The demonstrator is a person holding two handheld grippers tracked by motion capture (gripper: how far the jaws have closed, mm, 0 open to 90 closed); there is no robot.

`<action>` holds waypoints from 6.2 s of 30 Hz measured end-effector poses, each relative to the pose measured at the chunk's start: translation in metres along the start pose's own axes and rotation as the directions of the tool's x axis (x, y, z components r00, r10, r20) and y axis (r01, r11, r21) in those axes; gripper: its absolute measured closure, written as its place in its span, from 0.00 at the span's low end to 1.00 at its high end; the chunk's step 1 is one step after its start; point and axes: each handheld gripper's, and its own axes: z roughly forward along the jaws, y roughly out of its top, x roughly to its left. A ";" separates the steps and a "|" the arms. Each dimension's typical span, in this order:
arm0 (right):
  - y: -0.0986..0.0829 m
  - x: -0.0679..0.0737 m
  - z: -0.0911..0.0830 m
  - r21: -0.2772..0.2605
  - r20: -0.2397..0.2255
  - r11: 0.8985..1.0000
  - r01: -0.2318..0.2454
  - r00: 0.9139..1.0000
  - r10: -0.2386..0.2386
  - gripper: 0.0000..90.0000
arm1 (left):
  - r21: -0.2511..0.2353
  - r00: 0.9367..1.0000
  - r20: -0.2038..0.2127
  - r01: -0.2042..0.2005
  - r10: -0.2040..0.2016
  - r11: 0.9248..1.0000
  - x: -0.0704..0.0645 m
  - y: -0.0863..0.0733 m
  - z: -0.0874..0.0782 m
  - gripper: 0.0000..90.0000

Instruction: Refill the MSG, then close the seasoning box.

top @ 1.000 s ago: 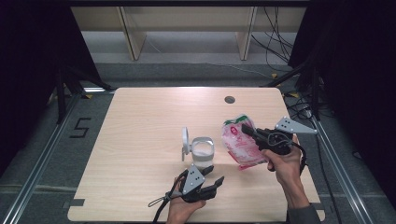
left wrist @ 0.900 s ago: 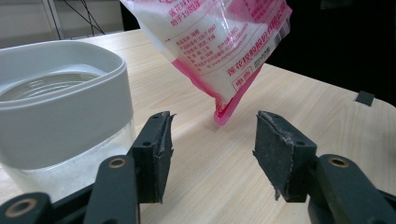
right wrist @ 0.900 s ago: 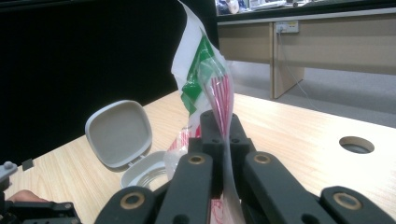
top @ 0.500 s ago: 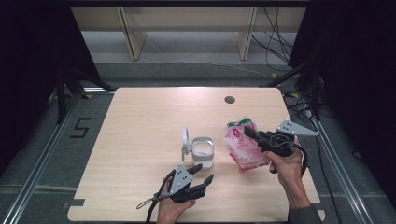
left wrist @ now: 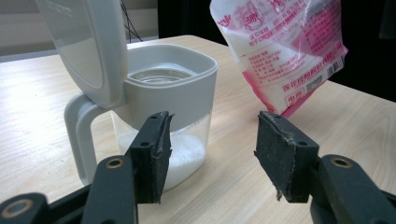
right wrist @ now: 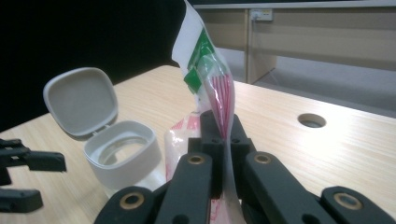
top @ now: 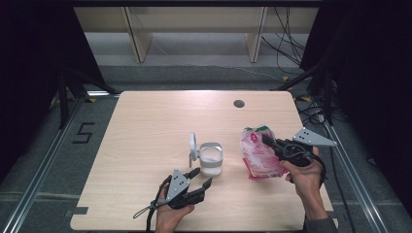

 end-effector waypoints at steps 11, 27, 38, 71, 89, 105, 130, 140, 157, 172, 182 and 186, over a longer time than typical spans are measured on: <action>-0.012 -0.020 -0.020 0.045 0.131 0.999 -0.019 0.991 0.013 1.00 | 0.004 1.000 -0.003 -0.006 0.006 1.000 0.001 -0.001 0.000 0.49; -0.023 -0.027 -0.016 0.096 0.209 0.995 -0.012 0.978 -0.008 1.00 | 0.004 1.000 -0.018 0.001 -0.001 1.000 0.003 -0.001 -0.001 0.49; -0.039 -0.039 -0.006 0.165 0.244 0.986 -0.016 0.969 -0.025 0.99 | 0.003 0.999 -0.035 0.019 -0.019 1.000 0.007 -0.001 -0.003 0.46; -0.051 -0.050 -0.002 0.187 0.297 0.981 -0.057 0.955 -0.001 0.89 | 0.000 0.997 -0.063 0.055 -0.055 0.999 0.014 -0.004 -0.005 0.44; -0.041 -0.044 -0.013 0.113 0.404 0.992 -0.062 0.915 0.011 0.67 | 0.000 0.996 -0.081 0.036 -0.036 0.999 0.023 -0.002 -0.013 0.44; -0.039 -0.009 0.006 0.140 0.257 0.989 -0.053 0.966 0.016 0.55 | -0.001 0.992 -0.113 0.055 -0.055 0.998 0.032 0.000 -0.020 0.45; -0.064 0.022 0.017 0.266 0.145 0.964 0.010 0.988 -0.051 0.47 | -0.020 0.987 -0.151 0.051 -0.054 0.998 0.057 0.020 -0.023 0.44; -0.070 0.026 0.016 0.289 0.120 0.957 0.038 0.990 -0.076 0.43 | -0.025 0.987 -0.149 0.060 -0.064 0.998 0.067 0.030 -0.020 0.43; -0.074 0.033 0.012 0.291 0.115 0.956 0.020 0.992 -0.056 0.43 | 0.004 0.988 -0.152 0.037 -0.036 0.999 0.071 0.037 -0.014 0.50; -0.075 0.042 0.010 0.300 0.099 0.953 0.025 0.993 -0.057 0.43 | 0.003 0.990 -0.137 -0.031 0.031 1.000 0.073 0.040 -0.006 0.94; -0.074 0.046 0.010 0.304 0.094 0.953 0.023 0.994 -0.054 0.43 | 0.005 0.991 -0.120 -0.053 0.053 0.999 0.069 0.044 -0.005 0.99; -0.075 0.045 0.010 0.307 0.086 0.951 0.042 0.994 -0.072 0.43 | -0.001 0.994 -0.100 -0.053 0.052 0.999 0.066 0.046 -0.001 0.99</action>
